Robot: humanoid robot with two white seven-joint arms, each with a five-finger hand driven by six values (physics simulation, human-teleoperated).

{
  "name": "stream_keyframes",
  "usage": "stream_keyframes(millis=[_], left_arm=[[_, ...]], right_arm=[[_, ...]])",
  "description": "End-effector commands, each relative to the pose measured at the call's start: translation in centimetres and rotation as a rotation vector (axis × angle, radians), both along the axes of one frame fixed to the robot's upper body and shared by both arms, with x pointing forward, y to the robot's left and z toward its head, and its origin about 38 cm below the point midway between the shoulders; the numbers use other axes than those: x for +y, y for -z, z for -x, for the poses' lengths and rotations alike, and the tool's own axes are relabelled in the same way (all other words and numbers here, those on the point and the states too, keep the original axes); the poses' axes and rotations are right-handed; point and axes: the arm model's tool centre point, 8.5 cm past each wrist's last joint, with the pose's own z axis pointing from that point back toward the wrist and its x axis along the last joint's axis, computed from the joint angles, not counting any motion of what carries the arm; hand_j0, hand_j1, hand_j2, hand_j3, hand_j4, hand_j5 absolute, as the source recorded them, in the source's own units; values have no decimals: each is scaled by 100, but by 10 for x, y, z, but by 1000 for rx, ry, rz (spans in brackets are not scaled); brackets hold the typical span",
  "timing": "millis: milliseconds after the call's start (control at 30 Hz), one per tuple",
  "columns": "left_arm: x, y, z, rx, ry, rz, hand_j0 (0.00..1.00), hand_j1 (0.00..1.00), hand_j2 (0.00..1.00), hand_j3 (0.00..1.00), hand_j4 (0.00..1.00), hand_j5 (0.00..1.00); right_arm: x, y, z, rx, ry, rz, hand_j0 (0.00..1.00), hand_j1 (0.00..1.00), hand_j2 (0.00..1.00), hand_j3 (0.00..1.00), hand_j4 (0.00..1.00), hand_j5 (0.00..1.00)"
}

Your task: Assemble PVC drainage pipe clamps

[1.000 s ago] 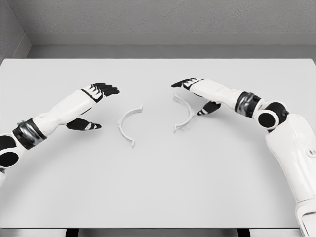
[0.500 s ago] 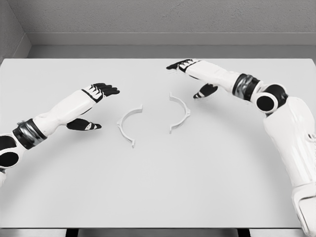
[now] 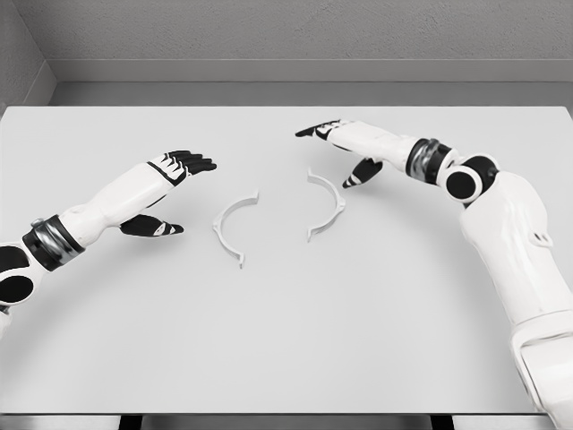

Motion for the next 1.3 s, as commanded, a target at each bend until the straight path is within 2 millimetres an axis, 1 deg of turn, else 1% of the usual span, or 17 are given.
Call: stream_keyframes(millis=[0, 33, 300, 467, 700, 767, 833, 933, 1000, 1133, 1267], left_arm=[[0, 0, 0, 3, -1, 5, 100, 100, 100, 100, 100, 100], [0, 0, 0, 3, -1, 5, 100, 100, 100, 100, 100, 100], [0, 0, 0, 2, -1, 5, 100, 100, 100, 100, 100, 100], [-1, 0, 0, 2, 0, 7, 100, 100, 100, 100, 100, 100], [-1, 0, 0, 1, 0, 8, 100, 100, 100, 100, 100, 100], [0, 0, -1, 2, -1, 8, 100, 100, 100, 100, 100, 100], [0, 0, -1, 2, -1, 8, 100, 100, 100, 100, 100, 100], [0, 0, -1, 3, -3, 8, 100, 100, 100, 100, 100, 100], [0, 0, -1, 3, -3, 8, 100, 100, 100, 100, 100, 100], [1, -1, -1, 2, -3, 8, 100, 100, 100, 100, 100, 100], [0, 0, -1, 3, -4, 7, 100, 100, 100, 100, 100, 100]], right_arm=[[2, 4, 0, 12, 4, 2, 100, 100, 100, 100, 100, 100], [5, 5, -1, 14, 2, 2, 100, 100, 100, 100, 100, 100], [4, 7, -1, 16, 2, 15, 100, 100, 100, 100, 100, 100], [11, 9, 2, 16, -21, 33, 100, 100, 100, 100, 100, 100], [10, 11, 3, 21, -22, 35, 100, 100, 100, 100, 100, 100], [12, 10, 4, 15, -26, 34, 100, 100, 100, 100, 100, 100], [15, 4, 6, -9, -41, 35, 100, 100, 100, 100, 100, 100], [17, 5, 8, -8, -48, 39, 100, 100, 100, 100, 100, 100], [23, -4, 11, -42, -70, 36, 100, 100, 100, 100, 100, 100], [23, -3, 11, -40, -71, 39, 100, 100, 100, 100, 100, 100], [29, -2, 13, -40, -89, 50, 100, 100, 100, 100, 100, 100]])
